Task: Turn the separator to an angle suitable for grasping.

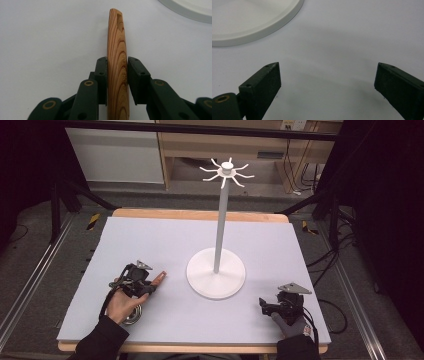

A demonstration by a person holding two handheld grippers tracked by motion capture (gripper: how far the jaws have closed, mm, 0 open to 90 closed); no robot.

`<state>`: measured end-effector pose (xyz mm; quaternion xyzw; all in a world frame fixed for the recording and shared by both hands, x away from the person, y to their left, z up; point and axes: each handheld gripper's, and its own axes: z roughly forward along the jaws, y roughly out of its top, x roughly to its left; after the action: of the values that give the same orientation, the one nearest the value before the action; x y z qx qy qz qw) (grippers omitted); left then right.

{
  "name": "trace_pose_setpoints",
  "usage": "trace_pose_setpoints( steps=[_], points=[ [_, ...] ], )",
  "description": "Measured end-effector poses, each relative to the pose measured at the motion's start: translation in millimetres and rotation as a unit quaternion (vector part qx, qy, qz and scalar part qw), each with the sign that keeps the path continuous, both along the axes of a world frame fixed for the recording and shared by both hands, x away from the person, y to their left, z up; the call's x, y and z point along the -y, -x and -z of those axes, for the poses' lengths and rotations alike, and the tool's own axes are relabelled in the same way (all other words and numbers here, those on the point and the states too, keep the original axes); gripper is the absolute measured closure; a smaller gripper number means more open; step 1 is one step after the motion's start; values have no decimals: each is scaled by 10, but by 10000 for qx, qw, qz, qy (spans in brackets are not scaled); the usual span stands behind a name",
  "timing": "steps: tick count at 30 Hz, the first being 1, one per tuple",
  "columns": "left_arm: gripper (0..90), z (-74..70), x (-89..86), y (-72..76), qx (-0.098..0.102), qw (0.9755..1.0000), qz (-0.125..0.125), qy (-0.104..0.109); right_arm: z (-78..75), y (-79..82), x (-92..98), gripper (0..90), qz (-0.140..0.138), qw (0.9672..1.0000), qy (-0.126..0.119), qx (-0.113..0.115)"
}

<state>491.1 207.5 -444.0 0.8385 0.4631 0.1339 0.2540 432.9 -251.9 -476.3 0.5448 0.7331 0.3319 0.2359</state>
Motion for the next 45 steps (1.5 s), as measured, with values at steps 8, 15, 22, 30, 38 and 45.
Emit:
trace_pose_setpoints(
  steps=[8,15,22,30,38,45],
  points=[
    [699,75,11,-16,-99,9998,20,-150,0,-1,2,74,-25,10000,-9,-9],
    [675,127,28,-25,-143,9993,128,-312,0,-1,-1,74,-23,10000,-12,-21],
    [674,126,56,-18,-115,9989,155,-432,0,-3,-3,74,-21,10000,-5,-36],
    [683,120,58,-15,-101,9988,164,-443,-1,-4,-2,73,-13,10000,-1,-37],
    [699,77,63,21,-54,9991,192,-381,-5,-2,4,73,-13,10000,-5,-36],
    [701,-14,15,48,94,9995,190,-231,-6,-1,4,72,3,10000,-16,-40]
  ],
)
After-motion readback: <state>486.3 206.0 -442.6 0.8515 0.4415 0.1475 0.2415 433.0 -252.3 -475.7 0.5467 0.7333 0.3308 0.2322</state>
